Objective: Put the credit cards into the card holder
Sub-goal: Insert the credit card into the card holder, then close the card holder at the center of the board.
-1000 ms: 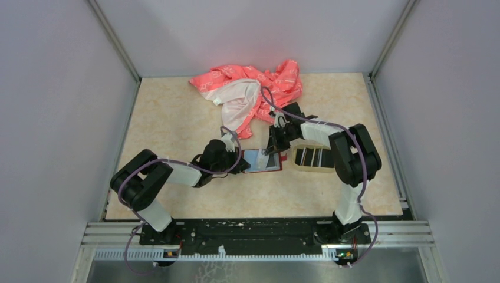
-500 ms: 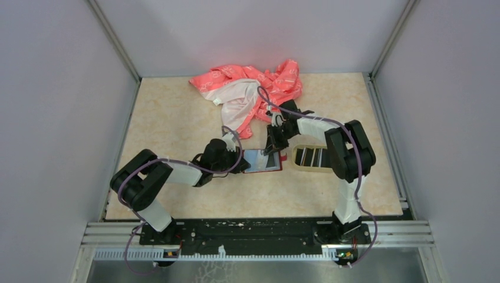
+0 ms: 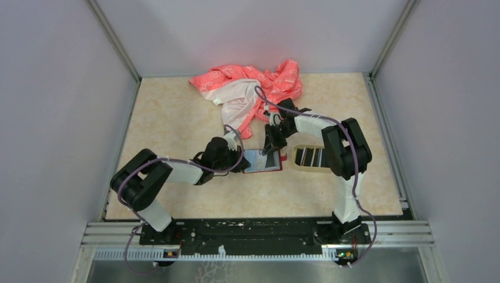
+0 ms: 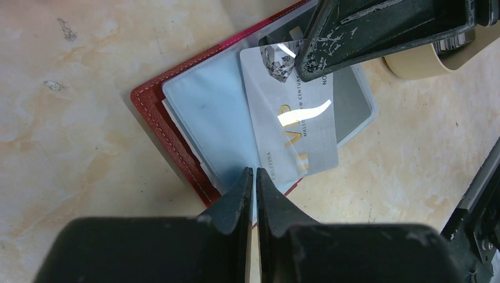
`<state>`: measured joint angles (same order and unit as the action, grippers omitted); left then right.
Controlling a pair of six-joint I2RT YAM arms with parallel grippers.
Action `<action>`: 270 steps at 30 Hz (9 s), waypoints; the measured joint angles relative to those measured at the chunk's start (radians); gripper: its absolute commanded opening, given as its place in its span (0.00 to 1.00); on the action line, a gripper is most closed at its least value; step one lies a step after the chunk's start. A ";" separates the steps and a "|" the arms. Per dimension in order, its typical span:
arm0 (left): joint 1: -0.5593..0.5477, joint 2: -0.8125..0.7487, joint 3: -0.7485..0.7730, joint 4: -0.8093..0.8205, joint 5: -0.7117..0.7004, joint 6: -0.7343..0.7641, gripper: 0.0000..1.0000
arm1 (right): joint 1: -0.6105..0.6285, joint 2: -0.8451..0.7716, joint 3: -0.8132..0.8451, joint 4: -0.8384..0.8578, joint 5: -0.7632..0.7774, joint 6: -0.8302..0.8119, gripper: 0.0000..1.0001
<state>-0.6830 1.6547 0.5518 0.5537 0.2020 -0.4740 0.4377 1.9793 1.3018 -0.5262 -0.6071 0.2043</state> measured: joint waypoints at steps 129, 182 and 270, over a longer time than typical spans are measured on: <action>-0.208 0.079 0.330 -0.390 -0.534 -0.077 0.36 | -0.093 -0.224 -0.011 -0.094 -0.084 -0.362 0.32; 0.156 0.103 -0.155 0.410 0.211 -0.420 0.50 | 0.011 -0.122 -0.093 -0.171 0.128 -0.891 0.24; 0.056 0.139 0.133 0.204 0.266 -0.185 0.43 | -0.014 -0.090 -0.077 0.078 -0.023 -0.396 0.14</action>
<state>-0.6270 1.7939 0.6846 0.7574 0.4683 -0.6590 0.4236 1.8893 1.2251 -0.4480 -0.6300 -0.1913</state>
